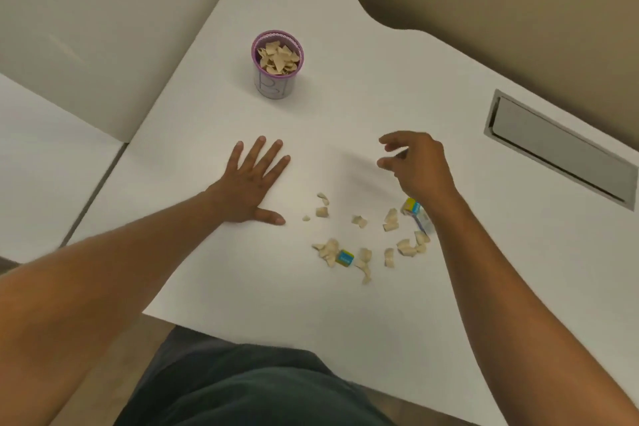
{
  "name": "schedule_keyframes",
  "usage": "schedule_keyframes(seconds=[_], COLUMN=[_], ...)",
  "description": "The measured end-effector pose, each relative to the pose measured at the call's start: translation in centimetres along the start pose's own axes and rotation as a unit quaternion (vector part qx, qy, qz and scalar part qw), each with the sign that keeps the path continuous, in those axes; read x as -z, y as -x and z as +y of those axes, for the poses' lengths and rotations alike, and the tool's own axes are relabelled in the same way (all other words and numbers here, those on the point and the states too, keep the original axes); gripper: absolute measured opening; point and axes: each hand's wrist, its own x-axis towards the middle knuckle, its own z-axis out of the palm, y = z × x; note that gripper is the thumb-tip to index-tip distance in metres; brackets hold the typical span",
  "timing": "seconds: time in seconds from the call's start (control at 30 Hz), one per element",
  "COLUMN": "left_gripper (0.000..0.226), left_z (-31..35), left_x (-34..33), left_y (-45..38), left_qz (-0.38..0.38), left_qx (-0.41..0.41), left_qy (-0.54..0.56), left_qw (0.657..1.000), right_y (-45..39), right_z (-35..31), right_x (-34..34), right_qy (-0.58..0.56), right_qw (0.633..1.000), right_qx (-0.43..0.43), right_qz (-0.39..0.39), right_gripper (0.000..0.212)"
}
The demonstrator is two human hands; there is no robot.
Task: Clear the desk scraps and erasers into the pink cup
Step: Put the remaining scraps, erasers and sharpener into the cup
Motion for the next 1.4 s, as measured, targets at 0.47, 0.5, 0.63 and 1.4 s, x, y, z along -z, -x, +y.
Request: schedule_keyframes(seconds=[0.47, 0.5, 0.63, 1.4], left_gripper=[0.145, 0.148, 0.146, 0.067], left_z=[7.6, 8.6, 12.0, 11.0], left_x=[1.9, 1.7, 1.3, 4.1], left_y=[2.6, 2.7, 1.9, -1.5], left_qz=[-0.003, -0.013, -0.024, -0.059], left_qx=[0.040, 0.036, 0.014, -0.033], left_qy=[0.120, 0.138, 0.179, 0.192], left_qw=[0.992, 0.990, 0.983, 0.979], right_y=[11.9, 11.7, 10.5, 9.4], right_z=[15.7, 15.3, 13.1, 11.2], right_x=[-6.9, -7.5, -9.8, -12.0], right_qy=[0.019, 0.001, -0.109, 0.249], right_qw=[0.991, 0.994, 0.993, 0.961], right_qx=[-0.131, -0.109, -0.036, 0.121], right_qz=[-0.038, -0.029, -0.011, -0.026], right_gripper=[0.132, 0.126, 0.081, 0.061])
